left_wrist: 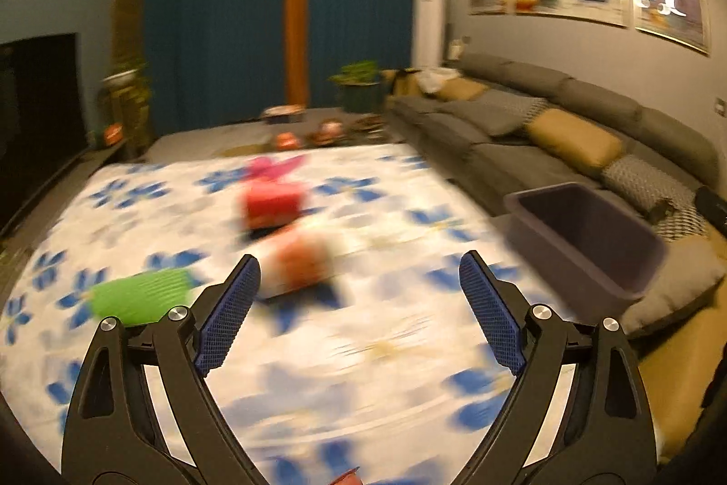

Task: Collect trash
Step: 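Move both open grippers back to the bed toward the white-orange cup and green sleeve, then grasp the white-orange cup with the right gripper while the left grasps the green mesh sleeve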

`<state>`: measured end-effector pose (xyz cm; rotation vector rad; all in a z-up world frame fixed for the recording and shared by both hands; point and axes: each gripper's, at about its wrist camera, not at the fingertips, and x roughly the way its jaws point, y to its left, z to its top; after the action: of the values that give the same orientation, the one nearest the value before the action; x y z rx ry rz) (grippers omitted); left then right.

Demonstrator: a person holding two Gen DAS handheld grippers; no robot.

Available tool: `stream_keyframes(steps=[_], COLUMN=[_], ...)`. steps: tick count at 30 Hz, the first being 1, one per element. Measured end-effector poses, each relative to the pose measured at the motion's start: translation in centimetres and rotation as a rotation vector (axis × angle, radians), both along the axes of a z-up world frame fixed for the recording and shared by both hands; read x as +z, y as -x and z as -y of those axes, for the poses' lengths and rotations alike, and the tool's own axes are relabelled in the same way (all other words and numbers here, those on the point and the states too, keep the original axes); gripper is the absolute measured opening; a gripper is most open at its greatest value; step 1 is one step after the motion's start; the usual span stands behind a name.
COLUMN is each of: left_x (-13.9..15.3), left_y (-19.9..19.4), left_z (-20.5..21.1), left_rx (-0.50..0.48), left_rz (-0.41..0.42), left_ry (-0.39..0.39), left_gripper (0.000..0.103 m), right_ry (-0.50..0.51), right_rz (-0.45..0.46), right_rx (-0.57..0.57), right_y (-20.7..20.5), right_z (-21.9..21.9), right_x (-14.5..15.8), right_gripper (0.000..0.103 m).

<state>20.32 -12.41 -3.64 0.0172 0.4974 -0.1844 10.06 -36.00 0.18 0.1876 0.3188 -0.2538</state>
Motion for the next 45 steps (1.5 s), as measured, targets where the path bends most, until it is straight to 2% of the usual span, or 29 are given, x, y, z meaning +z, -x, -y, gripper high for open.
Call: stream_keyframes(steps=[5, 10, 16, 22, 24, 31, 34, 36, 40, 42, 45], left_x=[-0.7, -1.2, -2.1, -3.2, -3.4, -4.4, -4.8, -4.9, -5.1, -5.2, -5.3], left_y=[0.7, 1.2, 1.0, -0.5, -1.2, -3.2, -3.7, -3.8, -4.0, -4.0, -4.1], left_z=[-9.6, -17.2, -22.2, -23.1, -23.2, -23.4, -23.5, -23.5, -23.4, -23.3, -23.1], left_rx=[0.162, 0.289, 0.368, 0.378, 0.373, 0.361, 0.358, 0.357, 0.346, 0.34, 0.321], left_rz=[-0.014, -0.028, -0.04, -0.062, -0.072, -0.094, -0.105, -0.111, -0.117, -0.121, -0.129], left_ry=[-0.024, -0.028, -0.026, -0.004, 0.0, -0.001, 0.0, 0.004, 0.007, 0.006, 0.011], left_gripper=[0.088, 0.088, 0.088, 0.088, 0.088, 0.088, 0.088, 0.088, 0.088, 0.088, 0.088], right_ry=[0.022, 0.002, -0.025, -0.021, -0.022, -0.055, -0.086, -0.08, -0.075, -0.065, -0.06], right_rz=[-0.027, -0.083, -0.164, -0.204, -0.223, -0.27, -0.298, -0.307, -0.31, -0.305, -0.299], right_rx=[0.109, 0.216, 0.306, 0.383, 0.414, 0.507, 0.568, 0.609, 0.673, 0.708, 0.734], right_y=[-2.6, -6.4, -12.0, -16.2, -17.9, -21.2, -21.8, -21.8, -21.1, -20.3, -19.5], right_z=[-6.3, -11.5, -14.9, -17.1, -17.6, -18.3, -18.6, -19.1, -19.9, -20.5, -21.2], right_x=[-1.2, -3.1, -5.7, -7.3, -7.8, -9.3, -10.0, -10.4, -10.3, -10.1, -9.9], right_gripper=[0.094, 0.094, 0.094, 0.089, 0.081, 0.07, 0.06, 0.05, 0.037, 0.022, 0.011])
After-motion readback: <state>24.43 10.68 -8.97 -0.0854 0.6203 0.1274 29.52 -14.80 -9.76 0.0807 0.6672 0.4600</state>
